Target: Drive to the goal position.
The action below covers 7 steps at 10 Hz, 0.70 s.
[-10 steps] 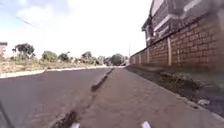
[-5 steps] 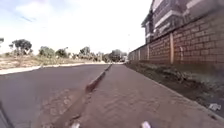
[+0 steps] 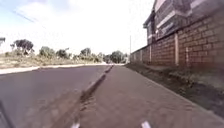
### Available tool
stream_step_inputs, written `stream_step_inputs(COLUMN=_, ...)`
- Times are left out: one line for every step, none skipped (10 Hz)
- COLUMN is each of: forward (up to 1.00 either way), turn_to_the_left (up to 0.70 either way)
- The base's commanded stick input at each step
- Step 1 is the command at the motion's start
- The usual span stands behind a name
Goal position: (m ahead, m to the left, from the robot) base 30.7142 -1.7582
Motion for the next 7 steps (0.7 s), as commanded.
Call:
stream_step_inputs(forward=0.7, turn_to_the_left=-0.03)
stream_step_inputs(forward=0.7, turn_to_the_left=-0.1)
stream_step_inputs(forward=0.7, turn_to_the_left=-0.16)
stream_step_inputs(forward=0.7, turn_to_the_left=-0.23)
stream_step_inputs(forward=0.7, turn_to_the_left=-0.29)
stream_step_inputs(forward=0.7, turn_to_the_left=-0.34)
stream_step_inputs(forward=0.7, turn_to_the_left=-0.34)
